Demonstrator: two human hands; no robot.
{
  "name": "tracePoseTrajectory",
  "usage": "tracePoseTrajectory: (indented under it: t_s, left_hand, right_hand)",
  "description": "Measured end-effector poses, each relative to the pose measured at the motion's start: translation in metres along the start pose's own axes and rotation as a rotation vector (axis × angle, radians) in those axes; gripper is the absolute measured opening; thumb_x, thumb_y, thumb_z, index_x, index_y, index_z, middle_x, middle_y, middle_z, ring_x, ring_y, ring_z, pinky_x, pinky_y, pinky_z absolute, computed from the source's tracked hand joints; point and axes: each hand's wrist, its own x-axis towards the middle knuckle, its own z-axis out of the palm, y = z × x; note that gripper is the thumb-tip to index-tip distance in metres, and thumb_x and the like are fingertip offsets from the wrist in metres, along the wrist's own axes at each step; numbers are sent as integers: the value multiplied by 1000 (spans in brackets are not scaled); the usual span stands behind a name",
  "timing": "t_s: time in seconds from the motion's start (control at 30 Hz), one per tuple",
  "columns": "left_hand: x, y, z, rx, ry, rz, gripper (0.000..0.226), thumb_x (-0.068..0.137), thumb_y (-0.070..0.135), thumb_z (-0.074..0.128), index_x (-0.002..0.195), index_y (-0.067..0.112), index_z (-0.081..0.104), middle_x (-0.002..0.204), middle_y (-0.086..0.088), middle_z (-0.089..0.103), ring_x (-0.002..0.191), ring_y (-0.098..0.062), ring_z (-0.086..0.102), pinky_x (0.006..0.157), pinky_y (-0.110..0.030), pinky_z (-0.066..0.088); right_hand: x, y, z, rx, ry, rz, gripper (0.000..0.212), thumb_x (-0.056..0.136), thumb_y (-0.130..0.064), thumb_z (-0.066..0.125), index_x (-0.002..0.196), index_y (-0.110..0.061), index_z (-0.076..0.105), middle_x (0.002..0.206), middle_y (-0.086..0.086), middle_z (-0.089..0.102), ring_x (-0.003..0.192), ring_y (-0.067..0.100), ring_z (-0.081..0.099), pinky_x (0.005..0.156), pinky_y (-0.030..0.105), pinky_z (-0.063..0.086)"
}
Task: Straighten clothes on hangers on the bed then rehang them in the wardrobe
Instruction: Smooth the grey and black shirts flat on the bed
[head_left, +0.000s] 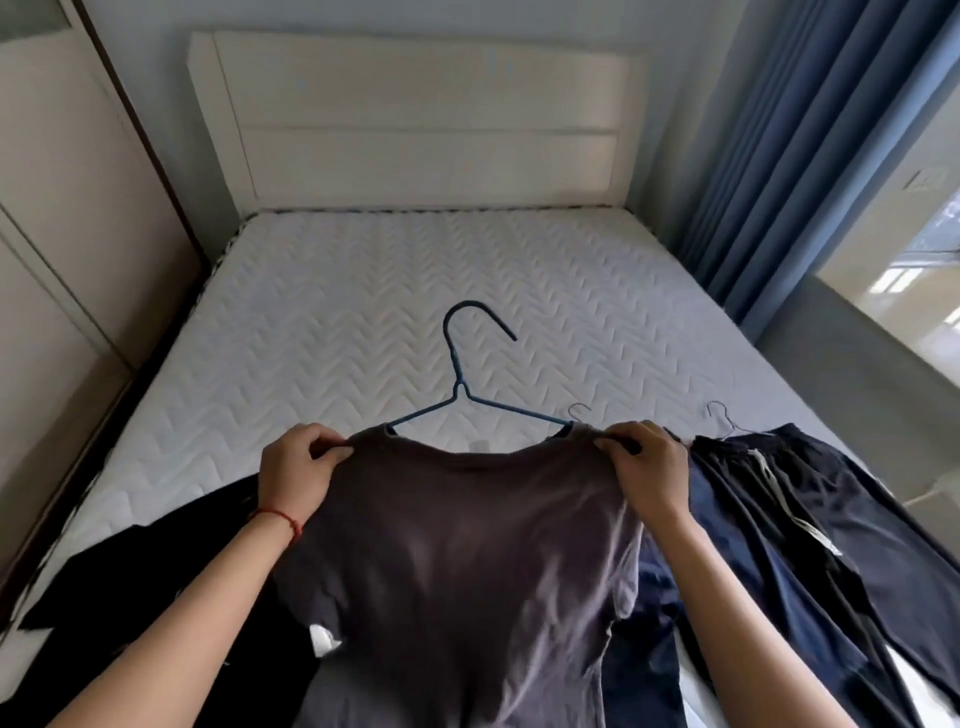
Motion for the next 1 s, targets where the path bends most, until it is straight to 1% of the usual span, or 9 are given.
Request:
tracePoseTrajectory:
  t_s: [0.2, 0.3, 0.37, 0.43, 0.63, 0.73, 0.83, 0.9, 1.0]
  left_hand:
    - [54, -54, 72, 57, 13, -34, 9, 74, 7, 71, 81, 2, 70, 90, -17, 69, 87, -31, 63, 79, -27, 42]
    - [69, -63, 93, 110, 52, 48, 15, 79, 10, 66, 92, 3, 69, 98, -19, 66, 95, -35, 61, 86, -36, 45]
    - [68, -129, 155, 241, -47, -18, 25, 80, 12, 64, 104, 5, 66, 107, -21, 62, 105, -37, 56, 92, -42, 45]
    - [54, -140, 169, 231, -152, -12, 30, 80, 13, 64, 110, 6, 63, 112, -22, 60, 109, -38, 53, 95, -44, 44]
    - [-20, -194, 203, 289, -383, 15, 27, 82, 18, 64, 105, 3, 66, 108, -20, 64, 104, -36, 59, 93, -39, 44]
    - [-57, -209, 215, 345, -464, 54, 42, 79, 38, 48, 96, 7, 69, 98, -14, 69, 91, -34, 65, 84, -37, 50]
    - [-83, -208, 229, 401, -532, 142, 44, 74, 39, 42, 90, 10, 71, 91, -8, 72, 81, -26, 70, 70, -29, 55]
    - [-96, -205, 242, 445, -569, 174, 43, 74, 39, 43, 91, 12, 72, 94, -7, 73, 83, -24, 71, 67, -31, 57]
    - [-106, -203, 264, 492, -595, 159, 46, 76, 39, 41, 97, 11, 71, 102, -9, 72, 92, -26, 70, 71, -35, 57]
  right_hand:
    - [47, 47, 81, -33, -3, 41, 13, 79, -21, 68, 88, -14, 73, 92, 5, 68, 92, 23, 61, 82, 30, 43]
    - [66, 56, 105, -101, -41, 28, 27, 84, -27, 62, 107, -14, 67, 108, 10, 65, 108, 28, 56, 91, 35, 40]
    - [62, 114, 178, -271, -174, 114, 43, 87, -32, 59, 126, -14, 55, 124, 14, 58, 120, 31, 48, 99, 39, 36]
    - [53, 124, 185, -239, -268, 164, 50, 88, -31, 58, 134, -15, 46, 133, 15, 51, 124, 32, 45, 101, 41, 36]
    - [-16, 176, 191, -187, -387, 333, 42, 91, -26, 56, 130, -12, 51, 130, 11, 54, 119, 27, 50, 93, 31, 38]
    - [-36, 204, 184, -136, -351, 435, 38, 92, -25, 54, 127, -12, 54, 128, 10, 57, 116, 24, 54, 86, 23, 35]
    - [-36, 227, 182, -65, -229, 550, 31, 92, -21, 51, 120, -9, 60, 120, 10, 63, 113, 23, 56, 84, 23, 36]
    - [-28, 241, 183, -49, -150, 632, 30, 92, -18, 47, 117, -10, 61, 119, 10, 64, 114, 25, 55, 85, 26, 36]
    - [-16, 266, 187, -27, -129, 722, 30, 91, -17, 45, 115, -10, 61, 119, 11, 63, 114, 27, 54, 92, 31, 39]
